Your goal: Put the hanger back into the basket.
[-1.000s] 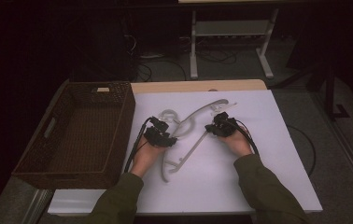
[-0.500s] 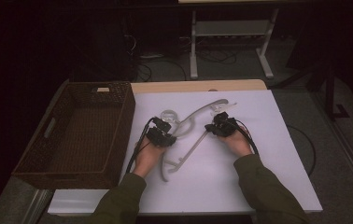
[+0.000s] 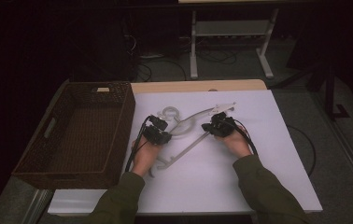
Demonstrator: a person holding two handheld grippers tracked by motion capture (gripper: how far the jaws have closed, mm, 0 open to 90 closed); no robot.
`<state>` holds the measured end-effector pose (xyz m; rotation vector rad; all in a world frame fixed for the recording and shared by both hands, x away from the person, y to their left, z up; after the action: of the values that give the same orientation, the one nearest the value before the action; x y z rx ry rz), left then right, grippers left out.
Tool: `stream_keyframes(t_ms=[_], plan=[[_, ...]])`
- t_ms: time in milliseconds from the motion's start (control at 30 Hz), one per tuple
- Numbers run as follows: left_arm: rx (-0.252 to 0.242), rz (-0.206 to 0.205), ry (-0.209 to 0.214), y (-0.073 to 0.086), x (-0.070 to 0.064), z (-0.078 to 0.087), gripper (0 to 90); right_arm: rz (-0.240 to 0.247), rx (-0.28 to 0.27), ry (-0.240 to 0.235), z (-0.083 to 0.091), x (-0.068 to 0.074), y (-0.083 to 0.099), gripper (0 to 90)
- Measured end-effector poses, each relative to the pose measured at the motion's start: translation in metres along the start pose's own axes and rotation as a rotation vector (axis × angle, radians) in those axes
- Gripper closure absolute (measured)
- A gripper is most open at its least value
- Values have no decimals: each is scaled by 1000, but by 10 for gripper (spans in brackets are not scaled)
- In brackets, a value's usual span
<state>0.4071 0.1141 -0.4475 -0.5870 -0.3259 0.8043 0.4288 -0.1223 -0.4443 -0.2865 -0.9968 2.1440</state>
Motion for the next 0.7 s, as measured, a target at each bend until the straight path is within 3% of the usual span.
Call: stream_keyframes(t_ms=[67, 167, 300, 367, 467, 500, 700], plan=[[-9, 5, 9, 0, 0, 1, 818, -2, -11, -6, 3, 1, -1, 894], [-27, 15, 24, 0, 1, 4, 820, -4, -42, -20, 12, 1, -3, 800], [-49, 30, 44, -1, 3, 10, 821, -26, -70, -20, 28, -1, -3, 639], [-50, 40, 56, -1, 4, 13, 821, -44, -97, -17, 39, -1, -4, 514], [-54, 47, 68, -2, 5, 18, 822, -70, -122, -12, 50, -1, -3, 413], [-50, 44, 69, -2, 6, 21, 822, -91, -125, -11, 54, 1, -2, 394], [-74, 59, 79, -10, 8, 38, 822, -98, -164, -7, 86, 8, 14, 306]])
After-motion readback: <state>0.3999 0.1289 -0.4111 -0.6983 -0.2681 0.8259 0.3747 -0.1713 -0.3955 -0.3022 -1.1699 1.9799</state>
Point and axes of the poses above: each handheld gripper's, and its own axes: z roughly backward along the jaws, y roughly out of its underside, x roughly to its left, the point moved 2 cm from there along -z, roughly forward along the jaws, and after that the axes turned 4 degrees about -z, right-handed, at the moved point
